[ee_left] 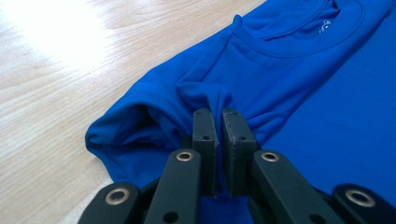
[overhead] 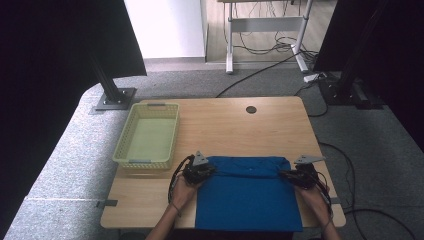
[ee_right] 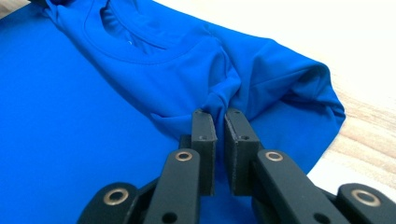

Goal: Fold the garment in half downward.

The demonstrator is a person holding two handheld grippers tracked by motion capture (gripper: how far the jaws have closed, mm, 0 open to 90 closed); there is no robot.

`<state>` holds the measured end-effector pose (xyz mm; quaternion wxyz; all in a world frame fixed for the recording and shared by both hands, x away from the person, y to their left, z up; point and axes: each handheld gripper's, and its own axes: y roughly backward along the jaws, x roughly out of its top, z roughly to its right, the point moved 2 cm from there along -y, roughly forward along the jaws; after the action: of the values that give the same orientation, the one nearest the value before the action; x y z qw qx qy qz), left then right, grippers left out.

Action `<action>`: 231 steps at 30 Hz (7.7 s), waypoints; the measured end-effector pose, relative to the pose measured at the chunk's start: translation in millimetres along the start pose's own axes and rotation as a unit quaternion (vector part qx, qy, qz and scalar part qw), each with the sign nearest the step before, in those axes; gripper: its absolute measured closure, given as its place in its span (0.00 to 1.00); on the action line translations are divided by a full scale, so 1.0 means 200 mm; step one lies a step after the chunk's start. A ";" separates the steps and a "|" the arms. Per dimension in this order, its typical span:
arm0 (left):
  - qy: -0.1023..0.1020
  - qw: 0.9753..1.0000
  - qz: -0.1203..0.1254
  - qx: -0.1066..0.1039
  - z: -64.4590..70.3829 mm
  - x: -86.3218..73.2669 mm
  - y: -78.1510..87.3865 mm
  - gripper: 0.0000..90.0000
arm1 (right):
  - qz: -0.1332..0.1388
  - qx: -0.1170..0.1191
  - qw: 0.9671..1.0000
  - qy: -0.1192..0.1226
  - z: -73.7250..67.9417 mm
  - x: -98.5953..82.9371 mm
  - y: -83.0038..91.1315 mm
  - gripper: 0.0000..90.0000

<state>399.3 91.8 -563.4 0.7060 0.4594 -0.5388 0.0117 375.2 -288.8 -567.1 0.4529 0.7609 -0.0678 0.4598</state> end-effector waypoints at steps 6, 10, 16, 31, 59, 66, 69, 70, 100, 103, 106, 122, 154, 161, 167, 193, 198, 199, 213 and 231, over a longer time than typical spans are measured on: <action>-0.004 1.000 -0.002 0.018 -0.04 0.03 -0.04 0.94 | 0.000 -0.015 1.000 -0.003 0.03 0.04 -0.04 0.93; -0.003 0.999 -0.004 0.032 -0.08 0.06 -0.07 0.94 | -0.003 -0.026 1.000 -0.003 0.04 0.08 -0.08 0.93; 0.012 0.999 -0.001 0.042 -0.13 0.08 -0.10 0.94 | -0.007 -0.039 0.999 -0.004 0.07 0.14 -0.13 0.92; 0.019 0.999 0.040 0.021 -0.09 0.10 0.04 0.94 | 0.036 -0.029 0.999 0.018 0.01 0.16 -0.01 0.92; -0.001 0.999 0.002 0.035 -0.07 0.00 -0.01 0.92 | -0.005 -0.028 1.000 0.004 0.01 0.07 -0.07 0.92; 0.025 0.999 0.007 0.042 -0.14 0.03 -0.05 0.92 | -0.006 -0.039 0.999 0.000 0.05 0.13 -0.13 0.92; 0.021 0.999 0.007 0.045 -0.14 0.04 -0.03 0.93 | -0.011 -0.048 0.999 0.015 0.04 0.15 -0.13 0.92; 0.021 0.999 0.011 0.045 -0.13 0.05 -0.02 0.94 | -0.010 -0.052 0.998 0.020 0.04 0.15 -0.12 0.92; 0.001 1.000 0.005 0.023 -0.03 -0.03 0.04 0.93 | -0.013 -0.026 1.000 0.009 -0.03 0.02 -0.01 0.92; 0.007 0.999 0.006 0.030 -0.06 -0.01 0.00 0.93 | -0.008 -0.031 0.999 0.003 0.00 0.04 -0.04 0.92; 0.017 0.999 0.010 0.031 -0.08 0.00 -0.02 0.93 | -0.005 -0.033 0.999 -0.003 0.03 0.06 -0.06 0.92; 0.032 0.999 0.027 0.003 0.01 -0.07 0.15 0.94 | 0.014 -0.011 1.000 0.013 -0.07 0.02 0.07 0.91; -0.018 1.000 0.008 -0.005 0.04 0.18 0.01 0.64 | 0.017 -0.015 0.998 0.058 -0.11 0.14 -0.01 0.60; -0.043 0.999 -0.018 -0.005 0.06 0.25 -0.12 0.61 | 0.007 -0.012 0.998 0.061 -0.11 0.19 -0.10 0.58; -0.062 0.997 -0.034 0.004 0.06 0.26 -0.19 0.62 | -0.004 -0.009 0.998 0.067 -0.12 0.23 -0.19 0.53; -0.087 0.996 0.004 -0.034 0.17 0.23 -0.04 0.92 | 0.020 0.029 0.994 0.106 -0.23 0.20 -0.08 0.89; -0.081 0.995 0.003 -0.061 0.22 0.14 0.03 0.92 | 0.021 0.055 0.994 0.095 -0.27 0.15 -0.05 0.87; -0.078 0.995 0.004 -0.065 0.23 0.12 0.03 0.92 | 0.018 0.058 0.994 0.096 -0.28 0.14 -0.05 0.87; -0.045 0.995 0.042 -0.079 0.15 0.16 0.16 0.82 | 0.038 0.080 0.992 0.090 -0.30 0.14 0.05 0.79; -0.075 0.992 -0.054 -0.086 0.23 0.06 -0.02 0.63 | -0.011 0.035 0.994 0.104 -0.30 0.06 -0.10 0.56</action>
<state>372.2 53.8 -556.0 0.7001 0.4252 -0.5636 -0.1068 353.7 -228.0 -561.0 0.4353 0.7253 0.0041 0.5333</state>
